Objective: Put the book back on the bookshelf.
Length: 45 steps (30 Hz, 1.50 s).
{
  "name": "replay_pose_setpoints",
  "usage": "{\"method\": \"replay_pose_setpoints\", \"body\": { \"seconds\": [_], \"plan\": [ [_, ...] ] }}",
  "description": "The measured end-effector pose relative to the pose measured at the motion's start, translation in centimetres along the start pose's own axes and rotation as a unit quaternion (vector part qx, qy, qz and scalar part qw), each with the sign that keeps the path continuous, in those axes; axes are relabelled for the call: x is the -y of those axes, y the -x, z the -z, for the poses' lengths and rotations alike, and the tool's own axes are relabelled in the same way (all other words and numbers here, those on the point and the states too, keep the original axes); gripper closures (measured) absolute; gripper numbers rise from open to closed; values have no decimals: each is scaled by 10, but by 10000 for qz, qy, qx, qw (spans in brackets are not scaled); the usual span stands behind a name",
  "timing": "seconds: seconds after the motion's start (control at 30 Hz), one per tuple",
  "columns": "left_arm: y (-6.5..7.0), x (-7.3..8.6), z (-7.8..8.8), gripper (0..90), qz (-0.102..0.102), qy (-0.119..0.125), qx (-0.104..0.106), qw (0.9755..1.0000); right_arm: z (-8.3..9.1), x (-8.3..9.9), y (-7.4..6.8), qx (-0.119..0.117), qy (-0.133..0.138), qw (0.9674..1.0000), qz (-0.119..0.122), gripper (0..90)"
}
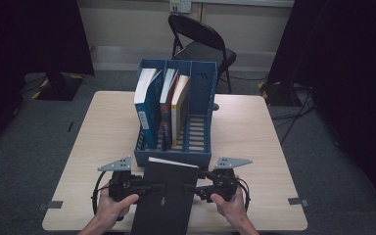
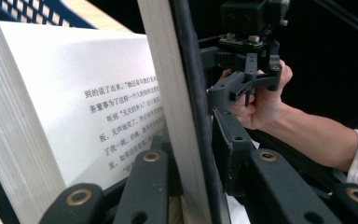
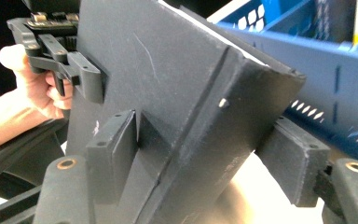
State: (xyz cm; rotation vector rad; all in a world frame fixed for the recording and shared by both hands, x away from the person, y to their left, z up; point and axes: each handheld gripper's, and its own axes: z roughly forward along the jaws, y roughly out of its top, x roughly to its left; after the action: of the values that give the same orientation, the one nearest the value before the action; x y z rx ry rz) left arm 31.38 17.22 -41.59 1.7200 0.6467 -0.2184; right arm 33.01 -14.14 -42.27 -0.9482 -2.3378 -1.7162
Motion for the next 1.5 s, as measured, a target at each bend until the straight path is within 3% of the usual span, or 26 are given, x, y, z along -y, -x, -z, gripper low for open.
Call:
{"method": "replay_pose_setpoints", "body": {
  "seconds": [0.07,0.1,0.17,0.4,0.57,0.63,0.83,0.9,0.93,1.03,1.1,1.2,1.37,1.43,1.47,1.5],
  "plan": [
    [2,-2,-2,745,-71,88,-50,9999,3,-2,-1,46,45,10000,62,312],
    [1,-5,-3,743,-95,108,-85,9999,8,-6,-3,176,190,9996,130,343],
    [0,-6,-4,741,-128,127,-65,9998,13,-10,-6,215,371,9989,172,369],
    [4,-6,-5,726,-302,116,-157,9994,19,-18,-12,281,447,9976,437,398],
    [9,-7,-10,711,-692,75,-374,9969,24,-24,-14,393,517,9962,588,409],
    [7,-6,-11,707,-698,72,-328,9970,25,-23,-14,409,537,9959,603,417],
    [9,1,-5,691,-750,17,-281,9968,29,-19,-16,304,594,9955,668,433],
    [12,2,-3,700,-873,-75,-229,9959,29,-19,-19,176,569,9956,716,429],
    [12,2,-3,704,-873,-75,-229,9959,29,-19,-19,176,569,9956,716,429],
    [12,5,-1,716,-882,-117,-155,9959,26,-23,-16,-177,406,9964,721,379],
    [11,5,-1,716,-861,-141,-141,9961,21,-26,-12,-302,273,9967,696,400],
    [11,5,-5,718,-830,-224,-210,9961,10,-26,-12,-274,71,9966,776,365],
    [10,3,0,677,-740,-161,-380,9964,8,-26,-8,-369,70,9967,717,408],
    [10,1,7,590,-777,-178,-559,9953,11,-23,-7,-314,75,9968,736,431],
    [9,0,12,584,-719,-136,-597,9955,13,-20,-8,-331,57,9965,762,446],
    [6,-1,20,583,-513,17,-577,9970,13,-20,-10,-312,49,9962,809,450]
  ]
}}
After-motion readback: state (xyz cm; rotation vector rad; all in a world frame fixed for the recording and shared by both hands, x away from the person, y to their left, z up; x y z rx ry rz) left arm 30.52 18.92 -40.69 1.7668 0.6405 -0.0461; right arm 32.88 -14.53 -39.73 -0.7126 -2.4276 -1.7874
